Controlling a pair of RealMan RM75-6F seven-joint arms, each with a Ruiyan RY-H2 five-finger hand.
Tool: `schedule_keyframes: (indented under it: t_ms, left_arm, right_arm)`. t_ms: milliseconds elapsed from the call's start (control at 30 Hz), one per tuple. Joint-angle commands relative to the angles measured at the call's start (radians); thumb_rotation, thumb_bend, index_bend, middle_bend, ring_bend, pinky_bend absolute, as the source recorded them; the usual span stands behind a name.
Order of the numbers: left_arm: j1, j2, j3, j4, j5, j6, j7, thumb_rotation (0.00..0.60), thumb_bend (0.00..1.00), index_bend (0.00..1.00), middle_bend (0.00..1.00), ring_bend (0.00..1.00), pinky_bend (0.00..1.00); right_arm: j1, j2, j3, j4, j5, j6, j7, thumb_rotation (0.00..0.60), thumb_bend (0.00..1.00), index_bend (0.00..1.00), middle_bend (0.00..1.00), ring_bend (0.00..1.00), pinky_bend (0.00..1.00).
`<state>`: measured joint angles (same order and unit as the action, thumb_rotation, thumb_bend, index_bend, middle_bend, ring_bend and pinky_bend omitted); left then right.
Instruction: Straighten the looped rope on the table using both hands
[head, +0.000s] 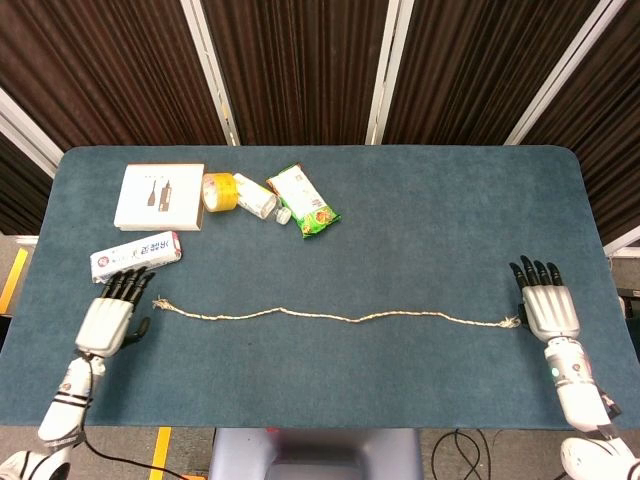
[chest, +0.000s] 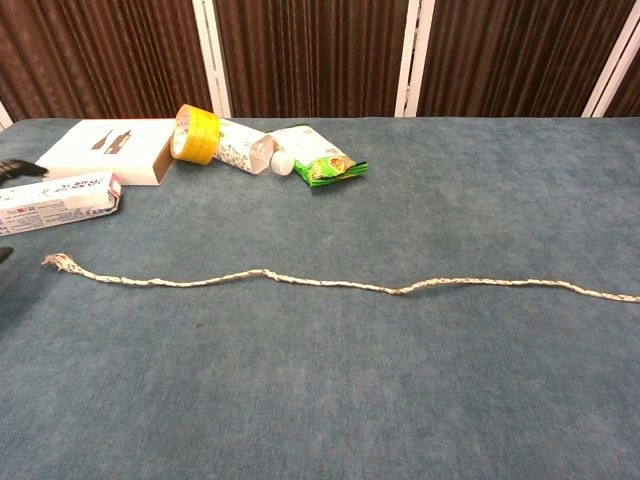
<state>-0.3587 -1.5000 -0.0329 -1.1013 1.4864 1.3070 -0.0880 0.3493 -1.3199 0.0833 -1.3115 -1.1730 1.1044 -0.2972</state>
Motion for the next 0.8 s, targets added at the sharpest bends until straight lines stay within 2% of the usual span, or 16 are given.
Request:
schedule_keyframes:
  t_ms: [33, 200, 333, 467, 633, 800]
  left_arm:
    - [0.058, 0.069, -0.003, -0.074, 0.023, 0.106, -0.084, 0.600, 0.43, 0.00, 0.00, 0.00, 0.04]
    - [0.141, 0.154, 0.031, -0.175, 0.102, 0.277, -0.123, 0.600, 0.43, 0.00, 0.00, 0.00, 0.00]
    - [0.211, 0.213, 0.098, -0.244, 0.193, 0.382, -0.063, 0.600, 0.43, 0.00, 0.00, 0.00, 0.00]
    - [0.227, 0.285, 0.151, -0.332, 0.190, 0.306, 0.025, 0.600, 0.43, 0.00, 0.00, 0.00, 0.00]
    - [0.218, 0.318, 0.132, -0.400, 0.103, 0.207, 0.099, 0.600, 0.43, 0.00, 0.00, 0.00, 0.00]
    - [0.221, 0.327, 0.116, -0.415, 0.096, 0.206, 0.111, 0.600, 0.43, 0.00, 0.00, 0.00, 0.00]
  right_arm:
    - [-0.093, 0.073, -0.030, -0.104, -0.092, 0.151, 0.087, 0.600, 0.52, 0.00, 0.00, 0.00, 0.00]
    - [-0.220, 0.116, -0.089, -0.148, -0.238, 0.382, 0.170, 0.600, 0.44, 0.00, 0.00, 0.00, 0.00]
    - [-0.304, 0.131, -0.120, -0.159, -0.337, 0.544, 0.194, 0.600, 0.41, 0.00, 0.00, 0.00, 0.00]
    - [-0.331, 0.133, -0.130, -0.159, -0.393, 0.596, 0.196, 0.600, 0.41, 0.00, 0.00, 0.00, 0.00]
    - [-0.332, 0.151, -0.130, -0.165, -0.392, 0.560, 0.199, 0.600, 0.40, 0.00, 0.00, 0.00, 0.00]
    - [-0.332, 0.158, -0.121, -0.175, -0.389, 0.541, 0.191, 0.600, 0.40, 0.00, 0.00, 0.00, 0.00]
